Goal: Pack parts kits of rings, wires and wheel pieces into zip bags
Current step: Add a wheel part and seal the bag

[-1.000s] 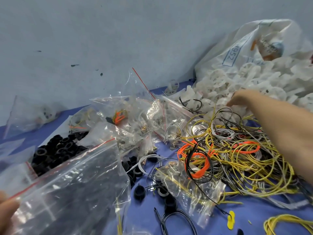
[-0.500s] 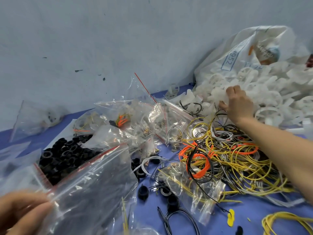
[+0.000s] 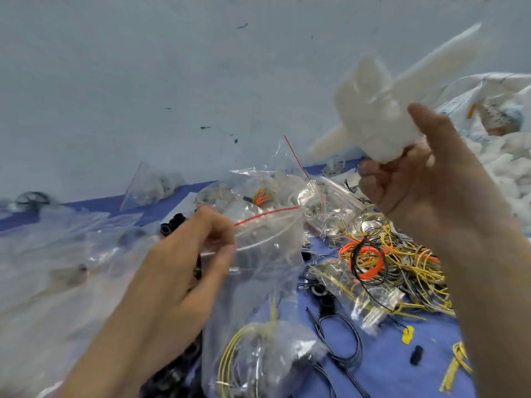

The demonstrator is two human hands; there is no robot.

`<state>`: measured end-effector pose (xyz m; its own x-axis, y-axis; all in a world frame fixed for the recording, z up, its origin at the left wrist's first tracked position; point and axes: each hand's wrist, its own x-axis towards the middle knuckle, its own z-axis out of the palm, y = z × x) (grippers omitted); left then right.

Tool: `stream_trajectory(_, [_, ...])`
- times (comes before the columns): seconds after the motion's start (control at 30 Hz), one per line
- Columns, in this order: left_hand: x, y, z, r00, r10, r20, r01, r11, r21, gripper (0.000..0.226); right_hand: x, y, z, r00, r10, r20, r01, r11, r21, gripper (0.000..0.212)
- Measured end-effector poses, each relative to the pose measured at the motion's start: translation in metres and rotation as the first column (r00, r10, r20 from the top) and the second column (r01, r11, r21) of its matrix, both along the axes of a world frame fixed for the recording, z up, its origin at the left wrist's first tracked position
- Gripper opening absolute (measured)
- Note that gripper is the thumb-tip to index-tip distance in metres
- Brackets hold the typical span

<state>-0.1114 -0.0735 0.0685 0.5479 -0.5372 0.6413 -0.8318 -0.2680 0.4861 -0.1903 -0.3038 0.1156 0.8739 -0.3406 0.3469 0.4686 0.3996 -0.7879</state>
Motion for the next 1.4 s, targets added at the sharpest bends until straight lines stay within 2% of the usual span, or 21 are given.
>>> stream_trajectory(0.07, [-0.003,0.004,-0.010,0.998,0.005,0.060,-0.006,1.000,0.030,0.009,-0.005,0.024,-0.001,0.988,0.153,0.020,-0.154,0.987,0.039,0.031])
stream_trajectory(0.1, [-0.003,0.002,-0.010,0.997,-0.044,0.064,0.042,0.999,0.034,0.011,-0.006,0.033,-0.003,0.981,0.192,0.017,-0.193,0.980,0.052,0.029])
stream_trajectory(0.17, [-0.001,0.002,-0.011,0.994,-0.078,0.077,0.075,0.996,0.044,0.013,-0.002,0.042,-0.006,0.974,0.227,-0.015,-0.226,0.973,0.055,0.024])
stream_trajectory(0.2, [-0.003,0.000,-0.009,0.994,-0.082,0.077,0.078,0.996,0.054,0.014,0.001,0.042,-0.009,0.973,0.226,-0.040,-0.224,0.974,0.041,0.027])
stream_trajectory(0.3, [-0.007,0.001,-0.011,0.985,-0.127,0.114,0.127,0.992,0.006,0.009,0.009,0.034,-0.017,0.978,0.168,-0.126,-0.172,0.985,-0.020,0.027])
stream_trajectory(0.37, [-0.007,-0.002,-0.010,0.981,-0.133,0.143,0.136,0.991,-0.008,0.009,0.014,0.024,-0.024,0.983,0.116,-0.143,-0.133,0.983,-0.123,0.023])
stream_trajectory(0.5, [-0.007,-0.009,-0.013,0.971,-0.110,0.211,0.119,0.992,-0.030,0.010,0.017,0.016,-0.031,0.956,-0.146,-0.253,-0.004,0.858,-0.513,0.045])
stream_trajectory(0.63, [-0.006,-0.013,-0.016,0.970,-0.108,0.218,0.134,0.985,-0.111,0.011,0.016,0.016,-0.032,0.909,-0.224,-0.351,-0.039,0.792,-0.609,0.069])
stream_trajectory(0.8, [-0.007,-0.014,-0.015,0.967,-0.097,0.236,0.141,0.973,-0.181,0.017,0.007,0.018,-0.030,0.937,-0.217,-0.273,-0.017,0.753,-0.658,0.038])
stream_trajectory(0.93, [-0.012,-0.016,-0.014,0.968,-0.127,0.218,0.172,0.964,-0.201,0.018,0.004,0.016,-0.029,0.934,-0.284,-0.217,0.047,0.700,-0.713,0.043])
stream_trajectory(1.03, [-0.013,-0.017,-0.014,0.969,-0.130,0.211,0.172,0.965,-0.197,0.018,0.002,0.017,-0.028,0.949,-0.261,-0.177,0.052,0.682,-0.729,0.040])
stream_trajectory(1.17, [-0.010,-0.016,-0.014,0.968,-0.088,0.233,0.134,0.973,-0.187,0.009,-0.006,0.018,-0.027,0.966,-0.153,-0.206,-0.099,0.518,-0.849,0.047])
stream_trajectory(1.23, [-0.010,-0.016,-0.015,0.971,-0.088,0.222,0.132,0.973,-0.189,0.010,-0.009,0.017,-0.026,0.961,-0.095,-0.259,-0.182,0.485,-0.855,0.052])
stream_trajectory(1.33, [-0.011,-0.016,-0.016,0.971,-0.086,0.222,0.129,0.974,-0.186,0.012,-0.012,0.019,-0.024,0.967,-0.107,-0.232,-0.163,0.439,-0.883,0.043])
stream_trajectory(1.4, [-0.011,-0.016,-0.015,0.969,-0.088,0.229,0.132,0.974,-0.182,0.012,-0.012,0.020,-0.022,0.975,-0.118,-0.186,-0.114,0.453,-0.884,0.042])
